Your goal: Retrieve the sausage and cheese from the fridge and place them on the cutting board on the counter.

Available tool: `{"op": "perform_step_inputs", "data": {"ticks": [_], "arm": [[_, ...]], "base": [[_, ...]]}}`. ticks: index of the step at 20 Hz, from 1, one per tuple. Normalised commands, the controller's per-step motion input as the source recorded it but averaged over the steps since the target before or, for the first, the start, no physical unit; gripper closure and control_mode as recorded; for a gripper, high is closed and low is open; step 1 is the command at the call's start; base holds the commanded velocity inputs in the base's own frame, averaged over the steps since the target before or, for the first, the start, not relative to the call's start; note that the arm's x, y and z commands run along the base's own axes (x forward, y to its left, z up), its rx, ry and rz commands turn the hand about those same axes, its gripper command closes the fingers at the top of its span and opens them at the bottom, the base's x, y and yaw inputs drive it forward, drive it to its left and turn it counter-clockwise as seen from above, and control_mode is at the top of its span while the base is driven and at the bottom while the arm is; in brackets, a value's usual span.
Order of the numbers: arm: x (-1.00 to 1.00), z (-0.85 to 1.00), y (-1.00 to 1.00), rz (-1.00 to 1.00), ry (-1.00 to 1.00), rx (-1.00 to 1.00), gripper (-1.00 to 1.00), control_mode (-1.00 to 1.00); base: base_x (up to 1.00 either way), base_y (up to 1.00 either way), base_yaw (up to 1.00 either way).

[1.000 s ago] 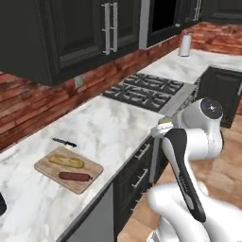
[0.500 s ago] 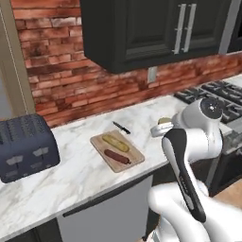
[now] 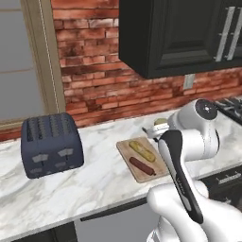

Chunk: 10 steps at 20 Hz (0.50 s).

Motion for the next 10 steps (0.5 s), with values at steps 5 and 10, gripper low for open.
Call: {"op": "perform_step_inputs", "data": {"ticks": [5,10], "arm": [[0.00,0.00,0.00,0.00,0.00,0.00,1.00,1.00],[0.00,0.00,0.00,0.00,0.00,0.00,1.00,1.00]], "base": [[0.24,-0.21,0.31],[0.01,-0.04,0.05]]}}
